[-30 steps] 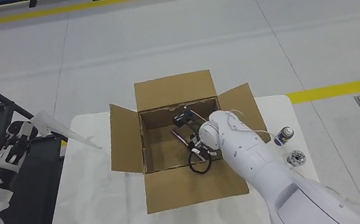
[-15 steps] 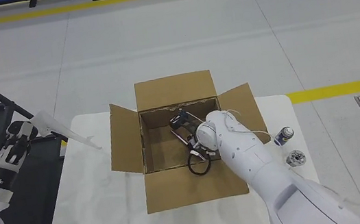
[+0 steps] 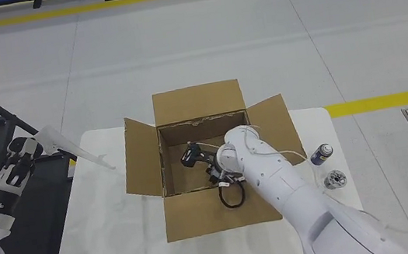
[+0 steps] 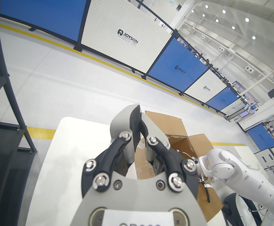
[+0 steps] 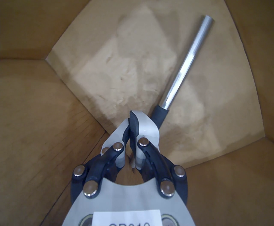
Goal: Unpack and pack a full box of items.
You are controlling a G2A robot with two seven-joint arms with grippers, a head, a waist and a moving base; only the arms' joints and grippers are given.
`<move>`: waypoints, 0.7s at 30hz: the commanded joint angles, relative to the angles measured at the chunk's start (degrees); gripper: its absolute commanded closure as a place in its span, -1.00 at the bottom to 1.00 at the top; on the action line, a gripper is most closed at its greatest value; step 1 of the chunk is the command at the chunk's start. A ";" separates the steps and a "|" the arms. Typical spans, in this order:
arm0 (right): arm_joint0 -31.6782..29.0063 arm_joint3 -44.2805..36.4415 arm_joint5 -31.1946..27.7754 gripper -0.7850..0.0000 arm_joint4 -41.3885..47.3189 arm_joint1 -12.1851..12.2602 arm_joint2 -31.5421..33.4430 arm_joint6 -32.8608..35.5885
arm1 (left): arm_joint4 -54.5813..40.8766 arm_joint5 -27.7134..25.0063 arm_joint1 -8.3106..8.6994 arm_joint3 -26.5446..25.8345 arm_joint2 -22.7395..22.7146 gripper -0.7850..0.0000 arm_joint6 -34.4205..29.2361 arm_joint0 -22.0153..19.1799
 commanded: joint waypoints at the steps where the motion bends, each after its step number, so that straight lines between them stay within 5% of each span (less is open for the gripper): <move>1: -0.27 -0.79 -1.19 1.00 -0.72 0.01 -0.38 -0.53 | 0.00 0.00 0.00 0.00 0.00 1.00 0.00 0.00; 21: -3.98 -12.37 -4.19 1.00 -3.61 -0.31 -2.61 -0.74 | 0.00 0.00 0.00 0.00 0.00 1.00 0.00 0.00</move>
